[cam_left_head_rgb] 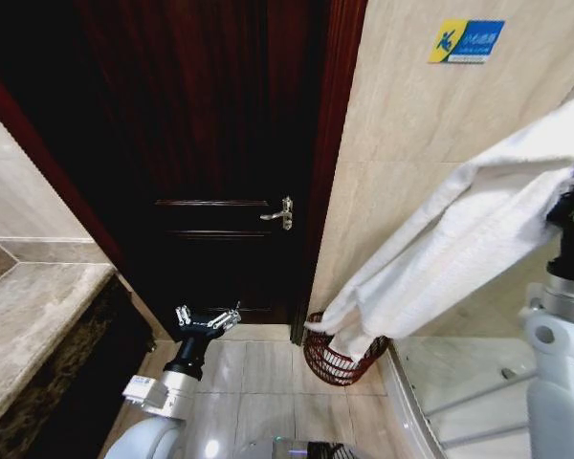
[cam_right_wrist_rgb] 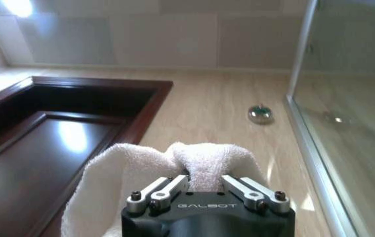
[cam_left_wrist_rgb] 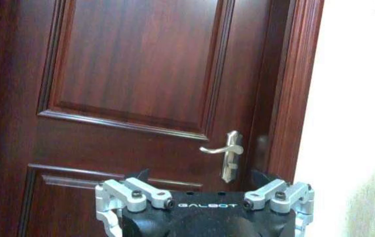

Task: Discard the used towel into the hamper.

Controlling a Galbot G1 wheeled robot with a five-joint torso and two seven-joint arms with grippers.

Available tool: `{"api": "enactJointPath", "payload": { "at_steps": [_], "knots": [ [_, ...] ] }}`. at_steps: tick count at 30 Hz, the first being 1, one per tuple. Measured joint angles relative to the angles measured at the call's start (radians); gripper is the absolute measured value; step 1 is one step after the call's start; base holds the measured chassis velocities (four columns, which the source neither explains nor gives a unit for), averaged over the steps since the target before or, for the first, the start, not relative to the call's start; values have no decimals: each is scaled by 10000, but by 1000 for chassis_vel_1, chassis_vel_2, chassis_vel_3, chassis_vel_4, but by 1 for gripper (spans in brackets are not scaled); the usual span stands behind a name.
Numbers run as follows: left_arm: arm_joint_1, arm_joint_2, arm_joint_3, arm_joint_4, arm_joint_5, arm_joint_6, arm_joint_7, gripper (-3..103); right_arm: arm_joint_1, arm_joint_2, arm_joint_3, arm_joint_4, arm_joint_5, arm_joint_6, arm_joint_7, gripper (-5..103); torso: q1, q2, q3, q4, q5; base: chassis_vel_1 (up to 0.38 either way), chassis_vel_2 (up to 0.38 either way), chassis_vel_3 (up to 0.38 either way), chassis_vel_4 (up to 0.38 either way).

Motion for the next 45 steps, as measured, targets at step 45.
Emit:
{"api": "enactJointPath", "payload": {
  "at_steps": [45],
  "knots": [
    [0,-1,-1,0,0,0,0,100,1311,726,-2137,-2352,-810,791,-438,8,2,-1,0,-1,0,0,0,0,0]
  ]
}}
